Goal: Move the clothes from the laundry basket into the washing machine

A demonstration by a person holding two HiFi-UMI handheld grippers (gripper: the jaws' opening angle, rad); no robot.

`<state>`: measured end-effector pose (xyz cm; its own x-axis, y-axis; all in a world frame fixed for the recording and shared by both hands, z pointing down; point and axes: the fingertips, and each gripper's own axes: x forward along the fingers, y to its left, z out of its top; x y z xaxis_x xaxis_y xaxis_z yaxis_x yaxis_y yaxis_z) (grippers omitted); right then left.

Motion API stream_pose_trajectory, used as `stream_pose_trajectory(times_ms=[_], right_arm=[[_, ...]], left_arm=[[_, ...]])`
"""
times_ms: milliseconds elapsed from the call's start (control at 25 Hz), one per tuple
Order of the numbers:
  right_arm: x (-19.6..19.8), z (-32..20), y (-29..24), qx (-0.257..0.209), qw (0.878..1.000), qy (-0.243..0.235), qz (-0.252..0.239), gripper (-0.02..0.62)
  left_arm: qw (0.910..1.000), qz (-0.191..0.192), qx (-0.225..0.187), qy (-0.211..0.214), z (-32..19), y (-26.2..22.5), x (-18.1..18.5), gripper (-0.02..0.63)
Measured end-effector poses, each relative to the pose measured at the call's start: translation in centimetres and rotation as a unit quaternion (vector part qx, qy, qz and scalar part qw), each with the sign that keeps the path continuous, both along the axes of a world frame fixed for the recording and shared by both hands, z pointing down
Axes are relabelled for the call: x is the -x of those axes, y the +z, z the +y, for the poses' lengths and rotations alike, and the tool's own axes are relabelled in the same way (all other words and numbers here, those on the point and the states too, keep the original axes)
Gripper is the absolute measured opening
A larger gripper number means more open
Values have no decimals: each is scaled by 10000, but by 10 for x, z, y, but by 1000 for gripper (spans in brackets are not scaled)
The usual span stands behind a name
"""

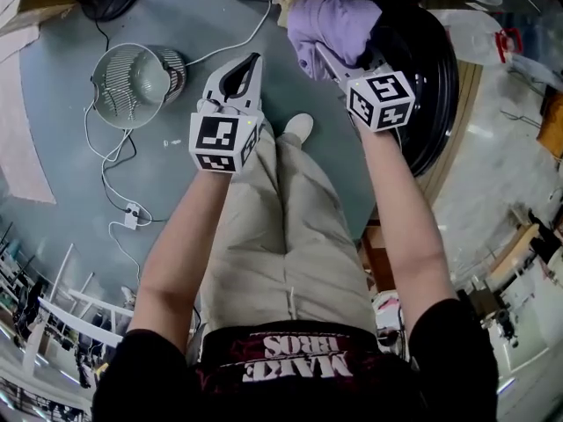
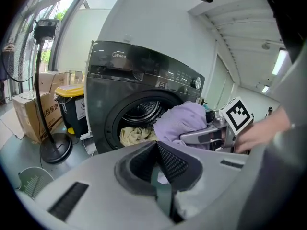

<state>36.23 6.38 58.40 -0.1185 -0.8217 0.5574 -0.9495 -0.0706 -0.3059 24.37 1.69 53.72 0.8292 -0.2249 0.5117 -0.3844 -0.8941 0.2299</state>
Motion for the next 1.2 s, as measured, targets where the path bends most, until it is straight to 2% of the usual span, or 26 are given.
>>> stream_pose_trajectory(times_ms=[240, 480, 840, 1040, 1200], right_arm=[[-21, -28, 15, 49, 9996, 283, 9, 196], [-43, -49, 26, 185, 9993, 291, 163, 198], [-75, -76, 48, 326, 9979, 438, 334, 198], [-88, -87, 56, 361, 9971, 542, 388, 199], [-97, -95, 58, 316, 9967, 626, 419, 201]], left_arm=[[9992, 7, 13, 407, -5, 7, -17, 5], [9973, -120, 73, 718, -5, 14, -18, 5], [9958, -272, 199, 852, -17, 29, -14, 5], [9941, -484, 311, 916, -21, 39, -9, 5], [9936, -459, 290, 991, -23, 41, -14, 5]])
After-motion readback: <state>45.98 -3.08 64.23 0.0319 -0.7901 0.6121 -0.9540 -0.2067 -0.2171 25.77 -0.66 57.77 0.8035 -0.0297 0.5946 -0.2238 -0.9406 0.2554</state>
